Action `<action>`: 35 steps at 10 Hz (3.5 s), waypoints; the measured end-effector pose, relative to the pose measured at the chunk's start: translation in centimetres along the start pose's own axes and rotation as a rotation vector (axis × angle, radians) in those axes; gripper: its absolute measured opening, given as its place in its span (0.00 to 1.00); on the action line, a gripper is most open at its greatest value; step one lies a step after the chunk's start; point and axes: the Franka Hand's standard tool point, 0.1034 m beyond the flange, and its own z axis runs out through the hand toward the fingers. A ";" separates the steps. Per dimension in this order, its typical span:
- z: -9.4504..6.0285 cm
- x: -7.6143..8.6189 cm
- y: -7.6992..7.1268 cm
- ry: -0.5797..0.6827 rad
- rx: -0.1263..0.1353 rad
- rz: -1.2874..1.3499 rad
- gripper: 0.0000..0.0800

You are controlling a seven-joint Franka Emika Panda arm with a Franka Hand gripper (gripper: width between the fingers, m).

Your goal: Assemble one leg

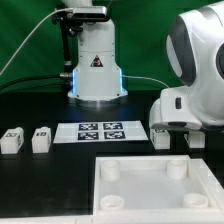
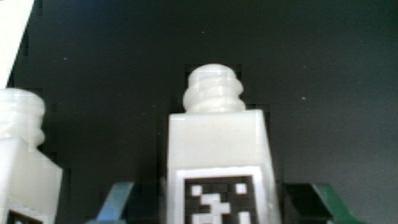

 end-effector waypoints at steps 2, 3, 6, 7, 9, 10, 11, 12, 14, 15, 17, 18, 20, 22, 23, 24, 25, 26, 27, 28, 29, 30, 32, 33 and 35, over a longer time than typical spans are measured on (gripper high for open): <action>0.0 0.0 0.0 0.000 0.000 0.000 0.36; 0.0 0.0 0.0 0.000 0.000 0.000 0.36; 0.0 0.0 0.0 0.000 0.000 0.000 0.36; 0.0 0.0 0.0 0.000 0.000 0.000 0.36; 0.0 0.0 0.0 0.000 0.000 0.000 0.36; -0.1 0.0 -0.1 0.011 0.001 -0.001 0.36; -0.6 -0.1 0.0 0.029 -0.003 -0.007 0.36; -2.4 -0.7 0.5 0.030 -0.031 -0.025 0.36; -7.7 -0.7 1.4 0.219 -0.038 -0.075 0.36; -9.6 -1.5 2.0 0.314 -0.026 -0.104 0.36; -14.0 -2.5 2.9 0.492 -0.023 -0.137 0.36; -15.1 -2.9 2.9 0.599 -0.024 -0.148 0.36; -14.5 -2.5 2.4 0.812 0.019 -0.163 0.36; -14.7 -0.9 3.0 0.989 0.044 -0.213 0.36; -16.7 -0.1 3.4 1.061 0.049 -0.226 0.36; -19.7 -0.2 4.2 1.147 0.046 -0.250 0.36; -21.5 -0.2 4.8 1.276 0.076 -0.250 0.36; -22.5 -0.5 5.0 1.378 0.101 -0.253 0.36; -23.2 -0.8 4.8 1.430 0.121 -0.247 0.36; -22.8 -0.6 4.8 1.442 0.123 -0.248 0.36; -22.6 -0.4 5.0 1.436 0.120 -0.245 0.36; -22.6 -0.4 5.0 1.436 0.119 -0.244 0.36; -22.7 -0.2 5.3 1.438 0.105 -0.251 0.36; -23.7 0.4 5.9 1.439 0.070 -0.272 0.36; -27.7 2.0 7.1 1.419 0.024 -0.293 0.36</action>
Offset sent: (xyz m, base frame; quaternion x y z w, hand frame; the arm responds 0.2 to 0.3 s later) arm 0.0000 0.0000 0.0000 0.0000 0.0000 0.0000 1.0000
